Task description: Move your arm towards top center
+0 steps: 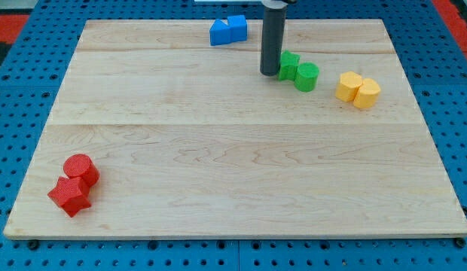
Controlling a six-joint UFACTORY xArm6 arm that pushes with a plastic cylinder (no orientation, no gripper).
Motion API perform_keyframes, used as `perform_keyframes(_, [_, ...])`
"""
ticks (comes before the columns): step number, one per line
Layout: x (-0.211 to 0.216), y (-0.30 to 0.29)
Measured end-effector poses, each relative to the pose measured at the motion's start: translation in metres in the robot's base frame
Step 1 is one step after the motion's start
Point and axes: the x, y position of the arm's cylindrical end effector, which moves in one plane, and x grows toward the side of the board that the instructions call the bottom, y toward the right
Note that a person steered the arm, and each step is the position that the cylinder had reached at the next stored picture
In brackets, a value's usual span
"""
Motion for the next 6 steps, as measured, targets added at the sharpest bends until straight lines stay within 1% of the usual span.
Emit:
perform_keyframes(1, [0.013,0.004])
perform_keyframes(2, [0.013,-0.052])
perform_keyframes(3, [-0.001,-0.069])
perform_keyframes(4, [-0.033,-0.064])
perform_keyframes(5, [-0.046,-0.047])
perform_keyframes(6, [-0.033,0.002])
